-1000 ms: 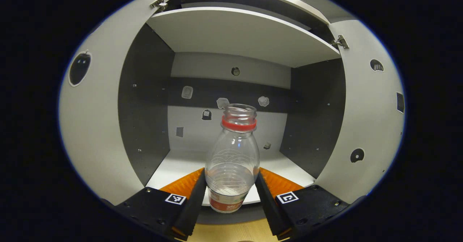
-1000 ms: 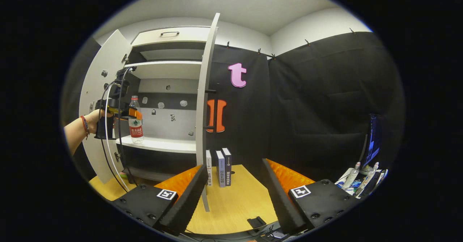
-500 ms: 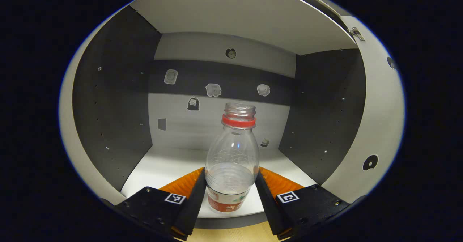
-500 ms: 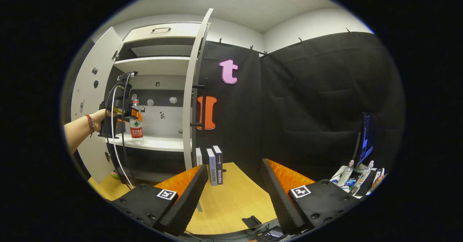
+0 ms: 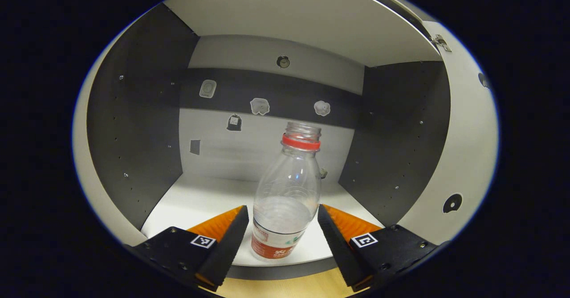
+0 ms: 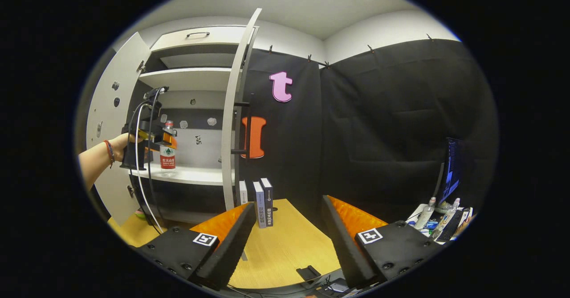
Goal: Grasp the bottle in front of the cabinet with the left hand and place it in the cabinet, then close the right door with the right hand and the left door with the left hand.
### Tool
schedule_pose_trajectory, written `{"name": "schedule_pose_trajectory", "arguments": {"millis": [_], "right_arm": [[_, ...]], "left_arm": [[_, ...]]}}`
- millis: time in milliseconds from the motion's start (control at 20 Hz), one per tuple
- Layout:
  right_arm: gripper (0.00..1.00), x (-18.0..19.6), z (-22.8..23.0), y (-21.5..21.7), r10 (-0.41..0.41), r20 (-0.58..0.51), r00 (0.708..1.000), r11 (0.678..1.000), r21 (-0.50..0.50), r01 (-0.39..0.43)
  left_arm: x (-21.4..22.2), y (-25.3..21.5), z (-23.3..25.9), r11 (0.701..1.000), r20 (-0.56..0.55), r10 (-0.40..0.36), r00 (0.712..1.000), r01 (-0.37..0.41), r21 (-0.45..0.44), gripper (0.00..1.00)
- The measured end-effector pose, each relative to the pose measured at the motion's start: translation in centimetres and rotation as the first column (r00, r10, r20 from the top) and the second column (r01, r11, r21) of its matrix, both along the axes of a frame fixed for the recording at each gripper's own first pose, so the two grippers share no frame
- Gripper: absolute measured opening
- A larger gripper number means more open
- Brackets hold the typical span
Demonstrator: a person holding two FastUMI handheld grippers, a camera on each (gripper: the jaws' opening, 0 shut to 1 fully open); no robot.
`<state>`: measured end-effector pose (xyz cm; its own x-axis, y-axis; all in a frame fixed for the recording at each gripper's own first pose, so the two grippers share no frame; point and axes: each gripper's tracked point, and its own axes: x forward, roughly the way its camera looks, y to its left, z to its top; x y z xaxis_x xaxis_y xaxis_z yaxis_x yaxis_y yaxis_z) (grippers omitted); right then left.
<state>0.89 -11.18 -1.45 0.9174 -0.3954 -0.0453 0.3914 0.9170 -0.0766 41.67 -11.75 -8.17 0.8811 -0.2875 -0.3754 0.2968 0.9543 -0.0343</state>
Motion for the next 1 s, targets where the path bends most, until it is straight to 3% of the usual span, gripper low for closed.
{"name": "schedule_pose_trajectory", "arguments": {"millis": [400, 750, 800, 1000], "right_arm": [[0.94, 0.5, 0.0, 1.0, 0.041, 0.001, 0.999, 0.999, 0.001, -0.041], [0.94, 2.2, 0.5, 1.1, 0.086, 0.003, 0.996, 0.996, 0.001, -0.086], [0.98, 2.5, 0.8, 1.0, 0.090, 0.008, 0.996, 0.996, -0.005, -0.090], [0.94, 4.2, 1.3, 0.8, 0.118, 0.006, 0.993, 0.993, -0.025, -0.118]], "left_arm": [[-4.8, 2.5, 4.3, 1.000, 0.100, 0.025, 0.995, -0.024, -0.008, 0.95], [-15.1, 7.1, 8.9, 0.997, 0.203, 0.072, 0.977, -0.067, -0.031, 0.95], [-16.6, 7.8, 9.3, 0.997, 0.215, 0.079, 0.974, -0.074, -0.032, 0.95], [-21.9, 12.2, 9.8, 0.989, 0.235, 0.146, 0.961, -0.148, -0.011, 0.95]]}}
